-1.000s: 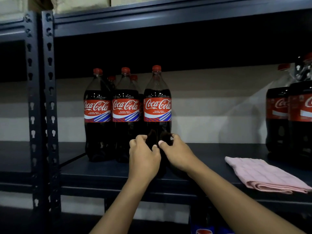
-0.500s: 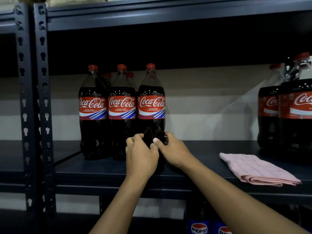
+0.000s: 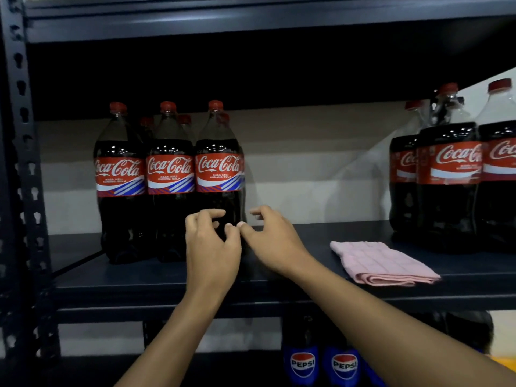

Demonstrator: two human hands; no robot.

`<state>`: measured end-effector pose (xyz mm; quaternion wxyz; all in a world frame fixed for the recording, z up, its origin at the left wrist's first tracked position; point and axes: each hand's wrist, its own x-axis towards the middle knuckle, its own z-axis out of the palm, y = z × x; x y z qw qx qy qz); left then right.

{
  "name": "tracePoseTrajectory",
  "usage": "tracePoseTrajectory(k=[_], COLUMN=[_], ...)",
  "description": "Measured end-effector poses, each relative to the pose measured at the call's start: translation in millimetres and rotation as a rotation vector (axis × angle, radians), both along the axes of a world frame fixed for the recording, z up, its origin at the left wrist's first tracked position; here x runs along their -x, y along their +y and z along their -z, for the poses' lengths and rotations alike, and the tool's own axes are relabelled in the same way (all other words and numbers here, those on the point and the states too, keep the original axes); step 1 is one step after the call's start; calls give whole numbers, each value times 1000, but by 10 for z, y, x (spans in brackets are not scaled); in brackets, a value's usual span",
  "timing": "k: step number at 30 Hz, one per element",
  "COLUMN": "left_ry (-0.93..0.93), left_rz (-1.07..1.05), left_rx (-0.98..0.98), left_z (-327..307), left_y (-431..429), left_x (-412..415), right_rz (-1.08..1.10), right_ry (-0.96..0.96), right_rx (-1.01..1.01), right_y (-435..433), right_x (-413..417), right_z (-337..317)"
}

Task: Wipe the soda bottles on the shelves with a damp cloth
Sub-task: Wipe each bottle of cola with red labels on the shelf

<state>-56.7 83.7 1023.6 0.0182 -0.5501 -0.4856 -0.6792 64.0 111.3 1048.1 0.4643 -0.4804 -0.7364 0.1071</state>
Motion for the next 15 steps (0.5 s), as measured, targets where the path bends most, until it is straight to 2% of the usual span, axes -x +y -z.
tracePoseTrajectory(k=[3,8,12,15], left_ry=[36,147,256,316], left_rz=[125,369,485,557], left_rx=[-3,138,247,339], left_z=[-151,-500,-684,-742], left_y=[-32,-9,129,265], left_x=[-302,-1063,-1746,-2180], right_rz=[25,136,319,484], right_ry=[5,104,192,227], right_rx=[-112,-210,-338,-317], right_y=[-193,-452,-499,-469], right_x=[-444,-1306,-2035,-2447], right_z=[-82,-230,-235,-188])
